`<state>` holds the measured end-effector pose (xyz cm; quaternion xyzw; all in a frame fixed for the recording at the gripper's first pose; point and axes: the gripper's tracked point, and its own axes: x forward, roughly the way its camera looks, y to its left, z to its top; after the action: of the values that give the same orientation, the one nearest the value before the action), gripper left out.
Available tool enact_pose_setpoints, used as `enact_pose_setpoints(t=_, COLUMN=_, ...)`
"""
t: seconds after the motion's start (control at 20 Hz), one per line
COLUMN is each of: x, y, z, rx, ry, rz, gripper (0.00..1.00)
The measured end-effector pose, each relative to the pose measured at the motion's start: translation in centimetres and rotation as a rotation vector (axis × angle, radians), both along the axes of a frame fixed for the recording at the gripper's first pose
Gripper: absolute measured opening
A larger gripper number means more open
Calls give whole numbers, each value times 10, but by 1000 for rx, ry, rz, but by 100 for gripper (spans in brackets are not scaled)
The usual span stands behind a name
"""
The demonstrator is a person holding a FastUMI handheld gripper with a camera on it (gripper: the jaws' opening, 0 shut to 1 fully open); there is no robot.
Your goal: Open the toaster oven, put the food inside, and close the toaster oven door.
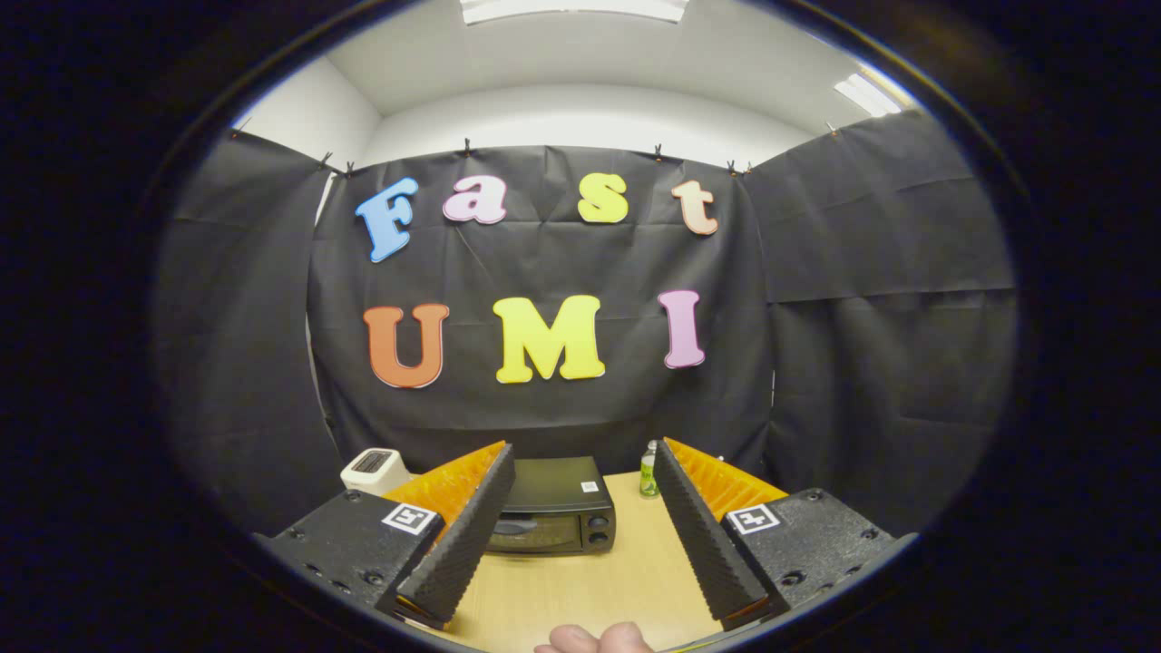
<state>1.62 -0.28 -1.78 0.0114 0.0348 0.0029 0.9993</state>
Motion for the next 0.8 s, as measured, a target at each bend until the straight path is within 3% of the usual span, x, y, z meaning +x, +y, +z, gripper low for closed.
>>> enact_pose_setpoints(t=0.45, x=24, y=2, z=-19, rx=2, ry=45, rz=13, gripper=100)
enact_pose_setpoints(t=0.8, x=76, y=40, z=-54, rx=28, ry=97, rz=91, gripper=100)
